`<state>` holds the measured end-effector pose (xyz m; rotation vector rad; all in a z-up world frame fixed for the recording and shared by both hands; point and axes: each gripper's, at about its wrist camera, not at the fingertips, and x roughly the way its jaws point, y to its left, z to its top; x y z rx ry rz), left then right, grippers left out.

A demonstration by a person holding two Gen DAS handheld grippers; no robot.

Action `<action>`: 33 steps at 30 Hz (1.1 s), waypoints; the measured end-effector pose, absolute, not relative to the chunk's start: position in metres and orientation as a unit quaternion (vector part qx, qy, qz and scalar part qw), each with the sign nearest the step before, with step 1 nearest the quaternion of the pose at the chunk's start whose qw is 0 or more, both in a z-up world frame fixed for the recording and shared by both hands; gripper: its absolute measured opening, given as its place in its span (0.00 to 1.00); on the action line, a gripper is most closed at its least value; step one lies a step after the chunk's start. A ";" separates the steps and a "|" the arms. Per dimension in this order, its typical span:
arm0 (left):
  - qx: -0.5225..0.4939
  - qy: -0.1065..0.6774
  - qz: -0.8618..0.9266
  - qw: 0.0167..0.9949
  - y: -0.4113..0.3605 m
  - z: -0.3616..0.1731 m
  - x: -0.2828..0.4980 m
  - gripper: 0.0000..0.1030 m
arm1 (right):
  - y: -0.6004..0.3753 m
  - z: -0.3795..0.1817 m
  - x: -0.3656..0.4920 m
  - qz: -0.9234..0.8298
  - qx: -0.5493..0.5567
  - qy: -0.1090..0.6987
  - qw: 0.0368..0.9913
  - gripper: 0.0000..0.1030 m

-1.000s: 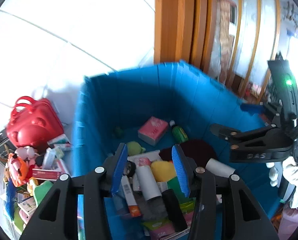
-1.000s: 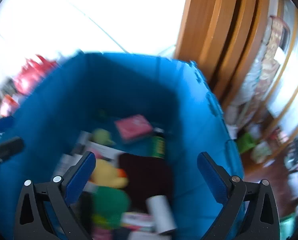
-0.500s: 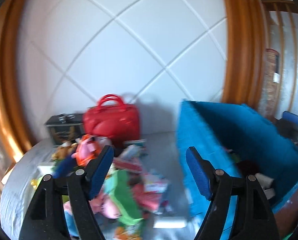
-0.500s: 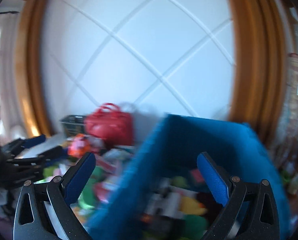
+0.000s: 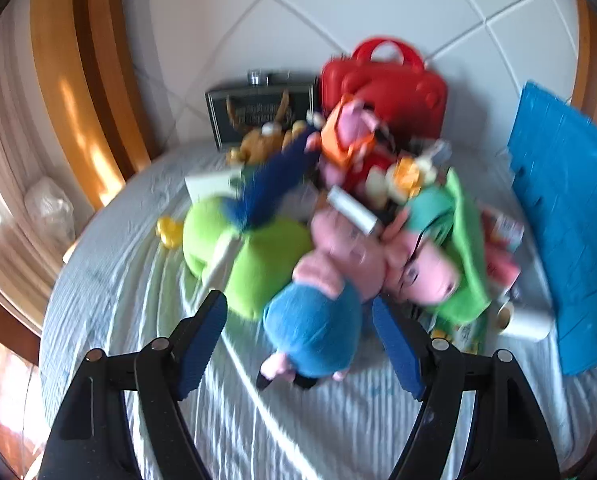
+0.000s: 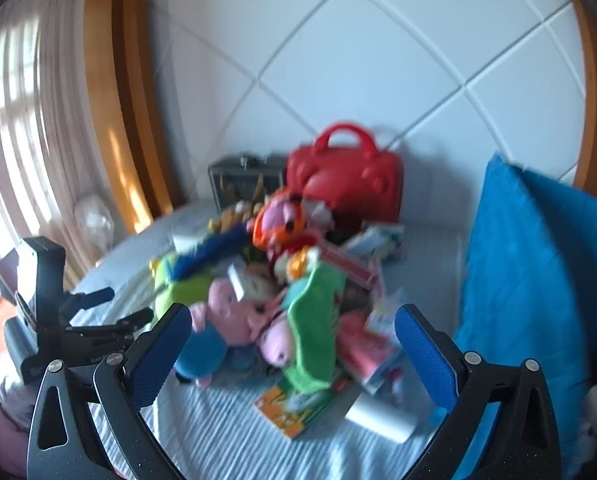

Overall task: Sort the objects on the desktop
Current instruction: 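Grasp the blue-and-pink pig plush with the right tool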

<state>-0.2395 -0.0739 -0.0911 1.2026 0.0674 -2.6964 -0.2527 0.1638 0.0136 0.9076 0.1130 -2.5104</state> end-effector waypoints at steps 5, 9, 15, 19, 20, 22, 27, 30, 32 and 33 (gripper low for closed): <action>0.456 0.049 -0.885 0.078 -0.081 -0.147 -0.236 0.73 | 0.149 -0.052 -0.273 -0.883 0.409 0.018 0.227 1.00; 0.481 0.059 -0.872 0.073 -0.069 -0.180 -0.253 0.73 | 0.147 -0.086 -0.283 -0.865 0.453 0.017 0.216 1.00; 0.497 0.014 -0.859 0.120 -0.061 -0.220 -0.280 0.75 | 0.139 -0.108 -0.290 -0.850 0.481 0.040 0.211 1.00; 0.507 0.071 -0.855 0.085 -0.090 -0.229 -0.278 0.82 | 0.130 -0.122 -0.297 -0.841 0.495 0.046 0.214 1.00; 0.506 0.063 -0.856 0.084 -0.095 -0.228 -0.274 0.82 | 0.126 -0.125 -0.299 -0.838 0.499 0.048 0.217 1.00; 0.504 0.035 -0.859 0.082 -0.098 -0.227 -0.267 0.84 | 0.119 -0.129 -0.302 -0.833 0.503 0.051 0.222 1.00; 0.506 0.003 -0.858 0.087 -0.112 -0.224 -0.247 0.85 | 0.092 -0.133 -0.309 -0.824 0.507 0.056 0.248 1.00; 0.513 0.009 -0.854 0.085 -0.120 -0.224 -0.241 0.86 | 0.075 -0.137 -0.314 -0.816 0.509 0.060 0.267 1.00; 0.513 0.012 -0.854 0.079 -0.117 -0.222 -0.240 0.86 | 0.064 -0.143 -0.322 -0.808 0.517 0.064 0.275 1.00; 0.512 0.013 -0.855 0.079 -0.115 -0.221 -0.239 0.86 | 0.058 -0.146 -0.328 -0.803 0.523 0.066 0.279 1.00</action>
